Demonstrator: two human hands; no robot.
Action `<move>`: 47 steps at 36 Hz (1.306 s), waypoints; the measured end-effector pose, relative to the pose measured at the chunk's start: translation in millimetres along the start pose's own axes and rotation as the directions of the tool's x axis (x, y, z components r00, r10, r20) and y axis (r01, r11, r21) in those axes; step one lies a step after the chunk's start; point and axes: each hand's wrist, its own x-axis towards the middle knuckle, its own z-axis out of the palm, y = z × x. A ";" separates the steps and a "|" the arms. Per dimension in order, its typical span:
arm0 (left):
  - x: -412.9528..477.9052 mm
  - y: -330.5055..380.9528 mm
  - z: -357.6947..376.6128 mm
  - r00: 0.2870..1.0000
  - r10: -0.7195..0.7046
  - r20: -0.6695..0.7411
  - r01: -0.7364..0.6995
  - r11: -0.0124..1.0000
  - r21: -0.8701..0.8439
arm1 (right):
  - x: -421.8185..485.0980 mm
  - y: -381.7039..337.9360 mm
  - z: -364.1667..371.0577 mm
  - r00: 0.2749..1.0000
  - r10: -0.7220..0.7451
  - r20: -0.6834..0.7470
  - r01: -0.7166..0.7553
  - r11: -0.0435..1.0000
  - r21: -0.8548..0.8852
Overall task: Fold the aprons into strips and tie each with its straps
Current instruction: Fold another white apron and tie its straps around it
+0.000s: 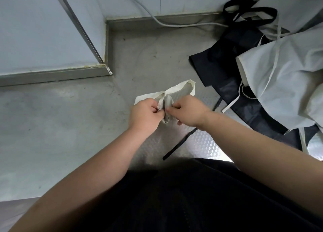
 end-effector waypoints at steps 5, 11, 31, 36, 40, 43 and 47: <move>-2.5 -3.5 5.7 1.000 -0.018 -0.025 0.016 0.999 -0.050 | 6.0 -5.2 5.7 0.996 -0.059 -0.072 0.053 0.995 -0.088; -0.8 -7.5 5.9 0.994 -0.066 -0.091 0.046 0.978 -0.203 | 15.1 -5.3 2.5 0.994 -0.094 -0.051 0.083 0.977 -0.195; 16.2 -11.1 -6.0 0.941 0.269 -0.204 -0.260 0.963 0.069 | 24.5 -14.0 -17.2 0.989 0.021 0.146 0.026 0.949 -0.313; 24.4 -15.9 -8.8 0.933 0.306 -0.190 -0.287 0.950 0.121 | 24.6 -12.5 -12.8 0.994 -0.101 0.044 0.110 0.926 -0.360; 25.4 -14.7 -7.7 0.930 0.328 -0.169 -0.317 0.944 0.086 | 33.0 -3.0 -11.8 0.993 -0.115 -0.036 0.101 0.955 -0.278; 23.8 -9.3 -4.5 0.930 0.341 -0.141 -0.343 0.939 0.010 | 36.2 -0.6 -11.3 0.993 -0.104 -0.054 0.106 0.994 0.023; 27.3 -6.0 -7.5 0.922 0.345 -0.178 -0.353 0.935 -0.019 | 36.1 -1.2 -16.3 0.999 -0.040 0.004 0.034 0.897 0.441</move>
